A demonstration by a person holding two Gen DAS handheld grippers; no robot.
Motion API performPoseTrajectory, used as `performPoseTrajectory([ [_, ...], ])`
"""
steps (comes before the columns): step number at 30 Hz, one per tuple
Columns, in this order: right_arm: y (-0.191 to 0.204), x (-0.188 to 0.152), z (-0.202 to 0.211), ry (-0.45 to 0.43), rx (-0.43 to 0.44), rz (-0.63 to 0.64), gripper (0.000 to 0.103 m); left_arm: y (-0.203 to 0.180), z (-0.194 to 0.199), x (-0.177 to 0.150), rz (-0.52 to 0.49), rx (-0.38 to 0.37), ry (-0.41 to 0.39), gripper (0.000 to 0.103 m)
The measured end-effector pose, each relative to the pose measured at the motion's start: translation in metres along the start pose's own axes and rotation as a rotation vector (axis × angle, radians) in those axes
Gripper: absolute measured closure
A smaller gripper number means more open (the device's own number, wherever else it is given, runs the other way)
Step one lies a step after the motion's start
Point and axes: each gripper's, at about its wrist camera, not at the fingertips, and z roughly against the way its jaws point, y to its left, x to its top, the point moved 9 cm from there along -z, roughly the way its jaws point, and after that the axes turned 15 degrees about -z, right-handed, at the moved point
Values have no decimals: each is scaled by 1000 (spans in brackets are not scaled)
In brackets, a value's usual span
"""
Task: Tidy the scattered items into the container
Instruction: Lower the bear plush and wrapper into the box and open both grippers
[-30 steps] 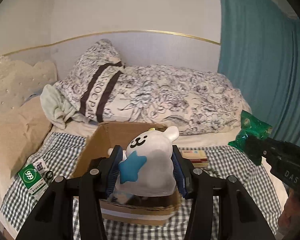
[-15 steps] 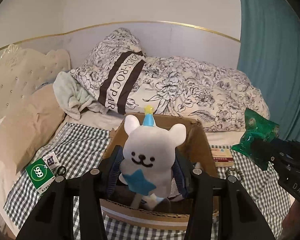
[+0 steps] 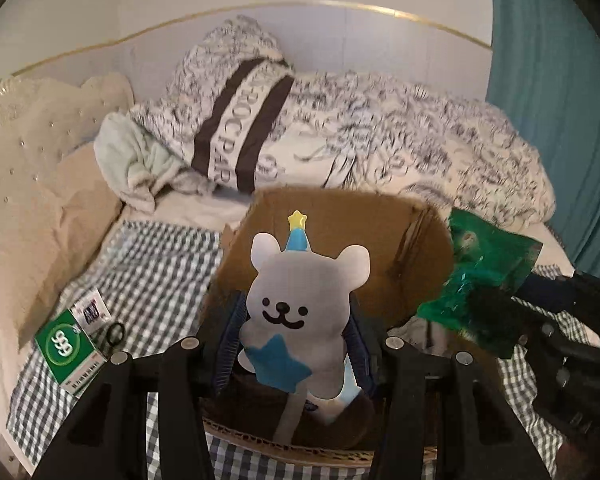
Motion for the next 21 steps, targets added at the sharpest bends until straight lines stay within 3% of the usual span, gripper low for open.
performPoseTrajectory([
  [9, -5, -28, -44, 114, 6, 6, 70, -5, -38, -17, -15, -3, 83, 54],
  [21, -9, -39, -59, 152, 0, 18, 68, -9, -48, -21, -16, -5, 104, 50],
])
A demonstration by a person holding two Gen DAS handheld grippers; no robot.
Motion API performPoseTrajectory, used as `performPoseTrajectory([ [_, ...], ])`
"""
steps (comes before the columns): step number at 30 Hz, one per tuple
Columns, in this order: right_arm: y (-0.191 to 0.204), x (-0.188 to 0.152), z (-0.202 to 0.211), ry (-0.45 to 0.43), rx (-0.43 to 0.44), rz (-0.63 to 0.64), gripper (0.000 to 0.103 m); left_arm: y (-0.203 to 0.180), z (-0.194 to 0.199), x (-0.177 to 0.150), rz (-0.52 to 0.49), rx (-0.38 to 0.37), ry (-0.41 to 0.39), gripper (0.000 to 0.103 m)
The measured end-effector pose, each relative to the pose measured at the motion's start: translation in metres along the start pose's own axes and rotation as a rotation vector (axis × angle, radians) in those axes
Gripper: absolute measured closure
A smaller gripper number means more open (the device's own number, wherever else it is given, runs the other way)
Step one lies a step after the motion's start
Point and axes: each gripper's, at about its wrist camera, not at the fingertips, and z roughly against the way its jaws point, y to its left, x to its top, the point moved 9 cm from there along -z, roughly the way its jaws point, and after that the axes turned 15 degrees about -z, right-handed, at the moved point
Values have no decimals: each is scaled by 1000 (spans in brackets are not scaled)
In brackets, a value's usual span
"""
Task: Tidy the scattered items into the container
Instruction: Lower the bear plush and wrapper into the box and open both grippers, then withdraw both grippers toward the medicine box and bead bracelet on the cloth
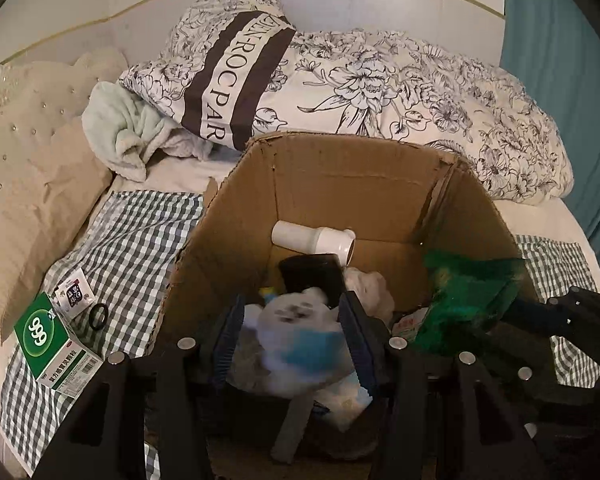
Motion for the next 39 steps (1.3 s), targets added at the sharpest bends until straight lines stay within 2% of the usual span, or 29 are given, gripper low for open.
performPoseTrajectory([
  [3, 1, 2, 6, -26, -1, 10, 64, -1, 7, 3, 0, 2, -17, 47],
  [4, 1, 4, 10, -38, 1, 10, 62, -1, 10, 5, 1, 0, -23, 43],
  [6, 2, 7, 17, -60, 4, 7, 50, -2, 16, 8, 0, 6, -35, 42],
  [9, 3, 11, 28, -86, 3, 5, 50, -4, 25, 11, 1, 9, -48, 42],
  [11, 4, 14, 38, -105, 3, 6, 49, -5, 32, 14, 4, 12, -60, 37],
  [16, 3, 19, 63, -163, -5, 3, 44, -8, 49, 19, 9, 25, -85, 35],
  [22, -11, 21, 89, -209, -21, -34, 41, -15, 70, 24, 14, 31, -116, 23],
  [25, -18, 22, 107, -239, -28, -52, 32, -18, 80, 26, 28, 37, -127, 5],
  [30, -32, 22, 141, -309, -46, -80, 18, -32, 94, 31, 52, 17, -151, 4],
  [34, -54, 18, 163, -342, -76, -122, 10, -52, 106, 38, 33, 2, -164, 0],
  [39, -86, 10, 189, -378, -122, -177, 0, -77, 124, 50, 15, -31, -215, 0],
])
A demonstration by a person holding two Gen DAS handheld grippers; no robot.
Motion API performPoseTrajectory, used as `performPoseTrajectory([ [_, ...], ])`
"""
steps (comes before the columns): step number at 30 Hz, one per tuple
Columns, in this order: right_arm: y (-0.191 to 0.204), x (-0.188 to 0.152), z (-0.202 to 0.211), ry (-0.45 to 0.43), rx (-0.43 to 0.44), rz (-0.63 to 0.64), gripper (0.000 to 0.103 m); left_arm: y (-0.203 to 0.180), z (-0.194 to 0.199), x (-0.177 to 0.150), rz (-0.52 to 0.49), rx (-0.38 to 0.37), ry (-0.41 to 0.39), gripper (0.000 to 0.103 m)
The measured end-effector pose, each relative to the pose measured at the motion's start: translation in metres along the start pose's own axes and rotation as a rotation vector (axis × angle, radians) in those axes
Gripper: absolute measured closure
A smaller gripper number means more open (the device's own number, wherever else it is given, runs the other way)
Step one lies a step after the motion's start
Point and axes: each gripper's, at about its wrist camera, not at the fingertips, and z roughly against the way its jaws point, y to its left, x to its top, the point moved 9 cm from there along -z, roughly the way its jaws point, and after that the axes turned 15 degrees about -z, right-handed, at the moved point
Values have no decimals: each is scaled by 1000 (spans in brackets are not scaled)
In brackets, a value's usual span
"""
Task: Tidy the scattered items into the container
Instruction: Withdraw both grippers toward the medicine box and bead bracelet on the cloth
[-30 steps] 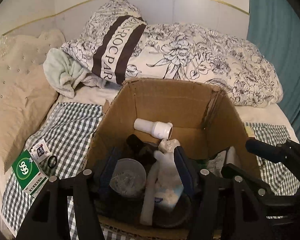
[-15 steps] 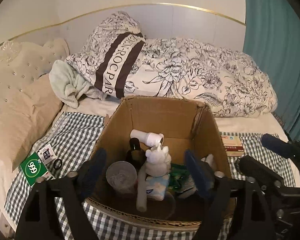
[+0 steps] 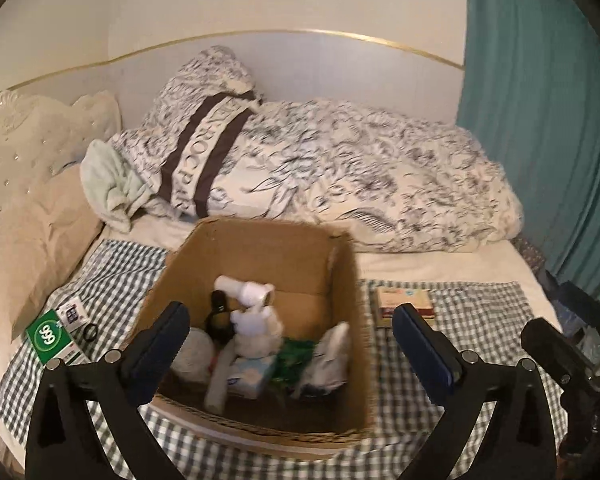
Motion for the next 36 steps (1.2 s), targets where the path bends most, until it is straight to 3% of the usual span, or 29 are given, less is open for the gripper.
performPoseTrajectory([
  [15, -104, 2, 31, -3, -137, -125, 0, -79, -6, 11, -74, -77, -7, 0],
  [28, -189, -5, 16, 35, -235, -256, 0, -156, -51, -5, -164, -126, 65, 0],
  [36, -210, -9, -13, 83, -244, -270, 0, -197, -86, -19, -222, -158, 89, 0],
])
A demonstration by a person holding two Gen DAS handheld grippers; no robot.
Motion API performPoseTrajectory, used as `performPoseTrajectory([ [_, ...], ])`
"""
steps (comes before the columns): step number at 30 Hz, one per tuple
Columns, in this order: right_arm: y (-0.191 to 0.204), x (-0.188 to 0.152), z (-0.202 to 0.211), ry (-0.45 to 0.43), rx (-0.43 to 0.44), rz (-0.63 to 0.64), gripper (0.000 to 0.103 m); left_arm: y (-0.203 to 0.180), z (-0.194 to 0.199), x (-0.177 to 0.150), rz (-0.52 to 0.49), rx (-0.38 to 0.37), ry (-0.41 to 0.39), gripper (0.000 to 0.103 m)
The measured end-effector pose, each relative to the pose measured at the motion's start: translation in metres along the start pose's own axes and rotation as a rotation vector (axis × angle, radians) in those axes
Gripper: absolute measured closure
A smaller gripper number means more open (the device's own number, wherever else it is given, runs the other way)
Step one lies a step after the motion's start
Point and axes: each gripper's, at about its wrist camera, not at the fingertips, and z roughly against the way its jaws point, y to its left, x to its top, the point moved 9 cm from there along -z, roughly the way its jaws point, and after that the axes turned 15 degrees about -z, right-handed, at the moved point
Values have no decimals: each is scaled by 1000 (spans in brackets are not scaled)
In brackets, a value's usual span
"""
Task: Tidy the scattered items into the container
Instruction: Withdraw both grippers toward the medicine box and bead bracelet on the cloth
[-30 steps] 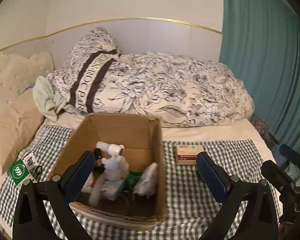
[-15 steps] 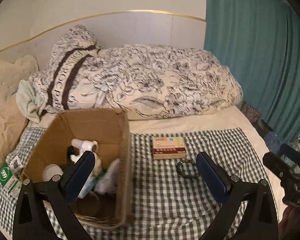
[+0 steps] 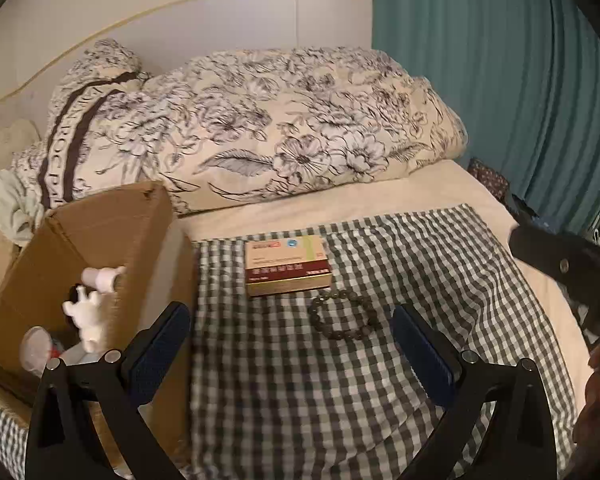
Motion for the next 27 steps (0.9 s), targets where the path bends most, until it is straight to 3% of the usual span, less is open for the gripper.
performPoseTrajectory([
  [4, 5, 4, -14, 3, -11, 34, 0, -7, -31, -1, 1, 0, 33, 0],
  [10, 5, 2, -31, -3, -82, 185, 0, -3, -76, -1, 19, 9, 84, 0],
  [15, -5, -5, -46, 31, -75, 255, 0, 6, -108, -5, 76, 5, 119, 0],
  [21, -22, -27, -77, 142, -16, 265, 0, 11, -141, -5, 94, 12, 147, 0],
  [27, -7, -61, -111, 242, 7, 352, 0, 14, -175, -6, 101, 2, 185, 0],
])
